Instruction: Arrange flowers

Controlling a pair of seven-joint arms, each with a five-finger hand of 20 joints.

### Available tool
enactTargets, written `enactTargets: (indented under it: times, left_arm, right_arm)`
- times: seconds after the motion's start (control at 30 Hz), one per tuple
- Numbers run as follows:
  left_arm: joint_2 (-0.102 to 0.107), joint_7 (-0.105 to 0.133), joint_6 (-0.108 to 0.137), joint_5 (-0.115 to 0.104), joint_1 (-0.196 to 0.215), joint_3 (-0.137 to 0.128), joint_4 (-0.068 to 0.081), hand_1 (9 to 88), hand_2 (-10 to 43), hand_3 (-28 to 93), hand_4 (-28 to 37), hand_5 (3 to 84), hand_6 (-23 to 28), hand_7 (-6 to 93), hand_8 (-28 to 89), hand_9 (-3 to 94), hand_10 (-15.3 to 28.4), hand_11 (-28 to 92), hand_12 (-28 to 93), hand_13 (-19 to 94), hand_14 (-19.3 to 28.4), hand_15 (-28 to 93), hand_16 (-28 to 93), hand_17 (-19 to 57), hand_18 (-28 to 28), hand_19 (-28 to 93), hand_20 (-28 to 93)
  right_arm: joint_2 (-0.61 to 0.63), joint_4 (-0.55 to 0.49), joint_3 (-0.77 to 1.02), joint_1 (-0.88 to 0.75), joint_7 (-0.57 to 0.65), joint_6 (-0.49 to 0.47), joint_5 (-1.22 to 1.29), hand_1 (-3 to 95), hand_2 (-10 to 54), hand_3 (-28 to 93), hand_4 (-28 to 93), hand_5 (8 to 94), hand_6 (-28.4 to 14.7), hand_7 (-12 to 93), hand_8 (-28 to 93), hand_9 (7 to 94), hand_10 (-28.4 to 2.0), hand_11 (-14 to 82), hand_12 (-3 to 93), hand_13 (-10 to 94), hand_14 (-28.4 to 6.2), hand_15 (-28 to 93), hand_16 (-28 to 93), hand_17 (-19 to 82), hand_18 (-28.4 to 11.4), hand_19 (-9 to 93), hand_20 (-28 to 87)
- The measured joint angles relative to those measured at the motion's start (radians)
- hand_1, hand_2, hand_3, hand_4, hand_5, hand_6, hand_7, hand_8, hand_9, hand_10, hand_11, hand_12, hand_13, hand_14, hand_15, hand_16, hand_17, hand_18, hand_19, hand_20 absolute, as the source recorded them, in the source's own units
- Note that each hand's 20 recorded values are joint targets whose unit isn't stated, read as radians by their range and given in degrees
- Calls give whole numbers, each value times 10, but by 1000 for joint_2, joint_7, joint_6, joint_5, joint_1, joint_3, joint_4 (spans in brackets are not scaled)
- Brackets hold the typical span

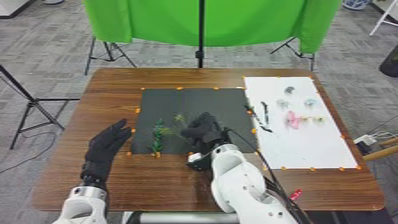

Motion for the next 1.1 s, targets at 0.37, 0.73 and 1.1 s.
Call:
enactTargets:
  times: [0.37,0.73,1.1]
  left_arm:
    - [0,-9,-9,1,-7,3,3,241,-5,646,-242,457,32,84,-58,443,123,148,146,358,147,106,37,76,123,86,221]
    - [0,-13,-16,2,-15,9,7,240,-6,647,-242,456,31,85,-58,444,122,148,147,357,146,105,37,75,124,86,221]
    - [-1,-14,-19,2,-3,0,5,240,-7,649,-243,457,31,84,-58,444,122,148,147,358,147,105,37,75,124,85,220]
  right_arm:
    - [-1,16,-7,0,-16,1,20,817,-95,-283,355,767,-31,297,156,883,-116,402,259,922,-17,583,345,667,-116,932,588]
    - [-1,27,-21,5,-46,11,21,792,-95,-281,385,756,-30,267,142,873,-114,399,259,918,-21,573,350,658,-119,932,573]
    - [67,-128,67,-62,-105,11,-10,404,-95,618,-138,706,-27,222,-69,796,-151,254,241,830,-63,578,334,564,-148,932,545]
